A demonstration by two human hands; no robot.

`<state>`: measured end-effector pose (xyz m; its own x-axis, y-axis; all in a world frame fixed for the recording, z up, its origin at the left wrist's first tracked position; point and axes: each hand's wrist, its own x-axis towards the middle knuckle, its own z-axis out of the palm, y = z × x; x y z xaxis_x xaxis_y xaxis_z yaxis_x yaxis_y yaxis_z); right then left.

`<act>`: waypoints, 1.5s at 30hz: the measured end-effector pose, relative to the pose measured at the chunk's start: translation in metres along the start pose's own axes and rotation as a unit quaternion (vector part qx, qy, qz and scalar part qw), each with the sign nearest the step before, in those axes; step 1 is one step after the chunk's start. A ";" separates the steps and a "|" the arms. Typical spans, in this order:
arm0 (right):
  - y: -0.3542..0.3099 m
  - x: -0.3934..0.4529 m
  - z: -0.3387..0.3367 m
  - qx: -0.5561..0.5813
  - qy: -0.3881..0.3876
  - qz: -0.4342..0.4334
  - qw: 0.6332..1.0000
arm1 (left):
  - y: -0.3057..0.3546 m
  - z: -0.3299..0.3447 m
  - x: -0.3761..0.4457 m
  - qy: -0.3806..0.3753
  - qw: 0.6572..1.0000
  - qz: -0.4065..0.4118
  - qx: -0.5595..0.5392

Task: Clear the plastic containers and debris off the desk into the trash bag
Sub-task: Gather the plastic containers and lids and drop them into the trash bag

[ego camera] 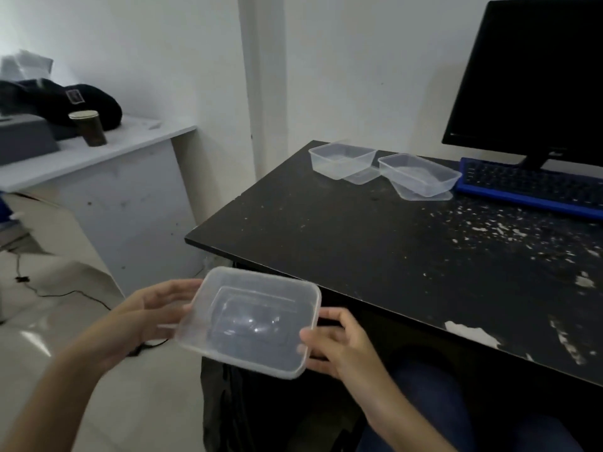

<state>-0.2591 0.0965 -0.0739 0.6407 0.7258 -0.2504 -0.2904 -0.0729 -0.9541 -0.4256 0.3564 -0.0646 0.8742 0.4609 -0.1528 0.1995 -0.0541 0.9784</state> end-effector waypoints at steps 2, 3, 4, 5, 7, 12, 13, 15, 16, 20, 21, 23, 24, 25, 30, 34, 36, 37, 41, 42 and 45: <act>0.017 0.003 0.000 0.000 0.008 0.024 1.000 | -0.015 0.003 0.001 0.006 0.999 -0.026 -0.022; 0.024 0.005 -0.001 0.002 0.012 0.039 0.999 | -0.021 0.005 0.002 0.007 0.999 -0.037 -0.027; 0.031 0.008 -0.003 0.003 0.017 0.055 0.998 | -0.028 0.008 0.003 0.010 0.998 -0.048 -0.029; 0.036 0.011 -0.007 0.003 0.023 0.070 0.997 | -0.034 0.013 0.005 0.019 0.998 -0.059 -0.031; 0.045 0.017 -0.013 -0.005 0.034 0.098 0.995 | -0.047 0.023 0.011 0.052 0.994 -0.090 -0.033; 0.063 0.035 -0.034 -0.032 0.064 0.123 0.990 | -0.085 0.059 0.038 0.182 0.966 -0.185 0.008; 0.065 0.039 -0.038 -0.034 0.072 0.123 0.989 | -0.093 0.066 0.044 0.215 0.957 -0.190 0.028; 0.071 0.047 -0.046 -0.032 0.088 0.121 0.988 | -0.108 0.079 0.055 0.254 0.941 -0.187 0.118; 0.074 0.051 -0.049 -0.033 0.096 0.118 0.988 | -0.113 0.086 0.057 0.255 0.934 -0.186 0.170; 0.088 0.065 -0.060 -0.044 0.123 0.106 0.986 | -0.128 0.109 0.058 0.245 0.923 -0.195 0.225; 0.091 0.067 -0.062 -0.052 0.127 0.105 0.985 | -0.131 0.113 0.057 0.247 0.922 -0.194 0.225; 0.097 0.072 -0.063 -0.065 0.128 0.107 0.984 | -0.136 0.115 0.055 0.255 0.923 -0.189 0.217; 0.099 0.074 -0.062 -0.073 0.129 0.105 0.983 | -0.137 0.114 0.053 0.261 0.924 -0.188 0.207; 0.101 0.076 -0.061 -0.083 0.129 0.100 0.983 | -0.136 0.112 0.050 0.266 0.925 -0.188 0.195; 0.107 0.086 -0.037 -0.166 0.106 0.084 0.977 | -0.131 0.095 0.026 0.288 0.929 -0.180 0.149; 0.117 0.101 -0.010 -0.189 0.085 0.079 0.975 | -0.124 0.087 0.012 0.292 0.931 -0.184 0.120; 0.121 0.110 0.003 -0.190 0.063 0.084 0.976 | -0.122 0.086 0.010 0.290 0.933 -0.185 0.110; 0.124 0.113 0.009 -0.199 0.043 0.096 0.974 | -0.122 0.086 0.009 0.290 0.933 -0.186 0.107; 0.138 0.121 0.024 -0.290 -0.059 0.164 0.941 | -0.123 0.087 0.009 0.291 0.932 -0.192 0.095; 0.140 0.122 0.026 -0.289 -0.078 0.174 0.938 | -0.123 0.088 0.009 0.292 0.932 -0.192 0.094; 0.148 0.123 0.030 -0.281 -0.119 0.196 0.932 | -0.124 0.091 0.009 0.292 0.934 -0.188 0.087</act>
<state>-0.2446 0.1951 -0.2405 0.3691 0.6944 -0.6177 -0.0072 -0.6625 -0.7490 -0.4021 0.2866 -0.1998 0.3475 0.8778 -0.3296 0.5566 0.0897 0.8259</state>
